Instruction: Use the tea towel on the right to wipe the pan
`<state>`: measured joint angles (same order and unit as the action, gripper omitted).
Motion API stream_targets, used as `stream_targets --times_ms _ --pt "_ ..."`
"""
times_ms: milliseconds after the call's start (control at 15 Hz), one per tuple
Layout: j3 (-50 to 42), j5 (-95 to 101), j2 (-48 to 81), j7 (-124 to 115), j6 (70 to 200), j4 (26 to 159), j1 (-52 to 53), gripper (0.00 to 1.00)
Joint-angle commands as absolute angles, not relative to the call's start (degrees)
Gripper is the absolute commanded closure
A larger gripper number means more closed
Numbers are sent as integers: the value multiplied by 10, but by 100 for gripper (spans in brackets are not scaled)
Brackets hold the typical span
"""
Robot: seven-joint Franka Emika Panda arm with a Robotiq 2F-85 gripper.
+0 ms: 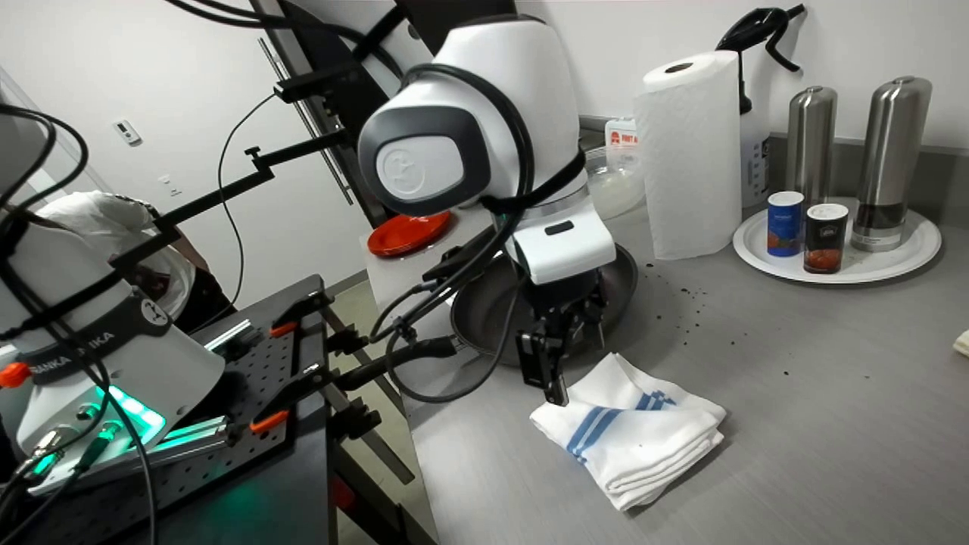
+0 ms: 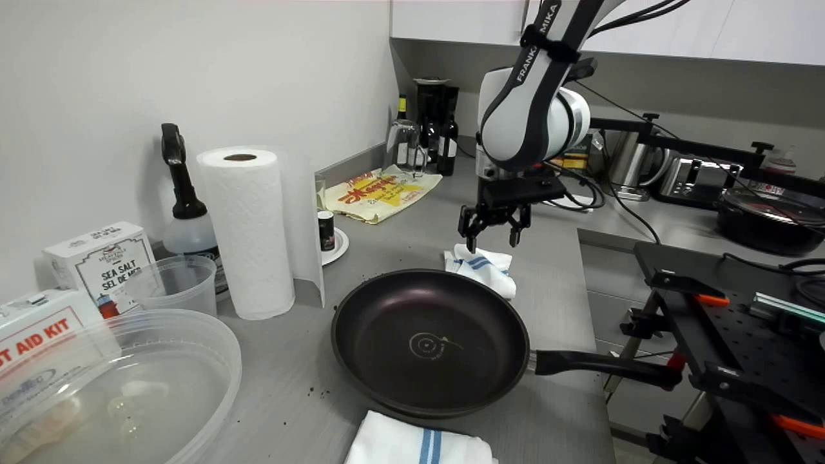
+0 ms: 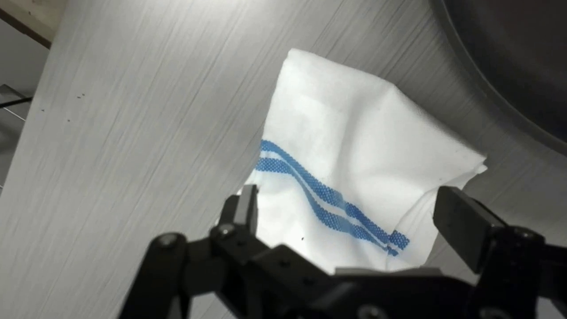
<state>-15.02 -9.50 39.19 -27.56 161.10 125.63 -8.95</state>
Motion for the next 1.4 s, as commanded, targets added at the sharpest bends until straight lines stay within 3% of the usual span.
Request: stream_targets --times_ms 0,667,733,800,1333 --pt "-135 -123 446 -247 1613 1201 -116 0" --pt "-110 -139 528 -210 1597 1115 -164 0" --pt "-107 -140 532 -208 1595 1110 -167 25" --pt "-104 -141 537 -206 1593 1105 -169 26" --pt "-96 -143 545 -198 1568 1084 -173 85"
